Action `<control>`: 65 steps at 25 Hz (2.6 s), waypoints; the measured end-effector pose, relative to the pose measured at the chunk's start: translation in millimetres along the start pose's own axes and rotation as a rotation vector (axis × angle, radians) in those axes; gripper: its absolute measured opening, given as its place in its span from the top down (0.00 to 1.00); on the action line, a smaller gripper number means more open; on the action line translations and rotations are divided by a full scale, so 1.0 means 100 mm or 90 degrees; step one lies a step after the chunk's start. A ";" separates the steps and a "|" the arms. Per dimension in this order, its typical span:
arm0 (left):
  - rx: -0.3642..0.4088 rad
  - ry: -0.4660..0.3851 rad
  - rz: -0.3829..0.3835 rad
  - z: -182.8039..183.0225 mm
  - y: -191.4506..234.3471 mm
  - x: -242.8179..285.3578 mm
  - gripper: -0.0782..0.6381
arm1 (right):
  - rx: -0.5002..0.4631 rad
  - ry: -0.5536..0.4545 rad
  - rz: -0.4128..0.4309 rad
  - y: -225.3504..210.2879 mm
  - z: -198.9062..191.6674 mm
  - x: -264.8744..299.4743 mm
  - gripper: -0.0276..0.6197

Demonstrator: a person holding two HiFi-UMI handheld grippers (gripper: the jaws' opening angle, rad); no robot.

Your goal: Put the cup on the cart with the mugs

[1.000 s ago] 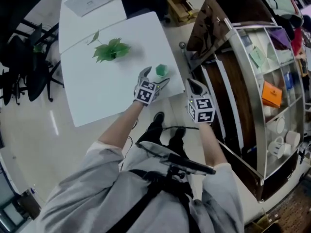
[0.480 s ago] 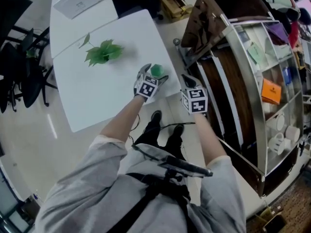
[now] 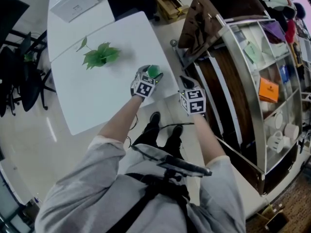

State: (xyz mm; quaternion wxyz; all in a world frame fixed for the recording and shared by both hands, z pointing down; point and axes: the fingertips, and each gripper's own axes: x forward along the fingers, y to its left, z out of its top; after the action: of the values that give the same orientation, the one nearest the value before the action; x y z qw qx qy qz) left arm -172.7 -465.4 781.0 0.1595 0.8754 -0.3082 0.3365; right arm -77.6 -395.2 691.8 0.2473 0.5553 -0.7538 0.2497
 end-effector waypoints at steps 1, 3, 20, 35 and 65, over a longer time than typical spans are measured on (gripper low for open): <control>-0.002 -0.002 0.000 0.04 0.00 -0.02 0.45 | 0.000 -0.001 -0.001 -0.01 0.01 -0.01 0.94; -0.006 -0.010 -0.006 0.13 0.00 -0.08 0.45 | 0.001 -0.007 -0.003 -0.02 0.05 -0.04 0.94; 0.059 -0.060 -0.196 1.36 -0.68 -1.27 0.45 | 0.012 -0.104 -0.044 -0.18 0.58 -1.26 0.94; 0.312 -0.128 -0.444 2.64 -2.50 -2.07 0.45 | 0.094 -0.241 -0.207 -0.67 0.69 -3.16 0.94; 0.499 -0.120 -0.582 4.27 -6.89 -1.37 0.45 | 0.144 -0.328 -0.462 -3.02 -0.13 -6.44 0.94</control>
State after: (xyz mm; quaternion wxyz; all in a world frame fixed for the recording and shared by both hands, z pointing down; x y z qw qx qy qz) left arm 402.6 -91.0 329.1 -0.0743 0.9387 0.2328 0.2431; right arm 381.9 -5.2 313.0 0.0615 0.8507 -0.5156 0.0814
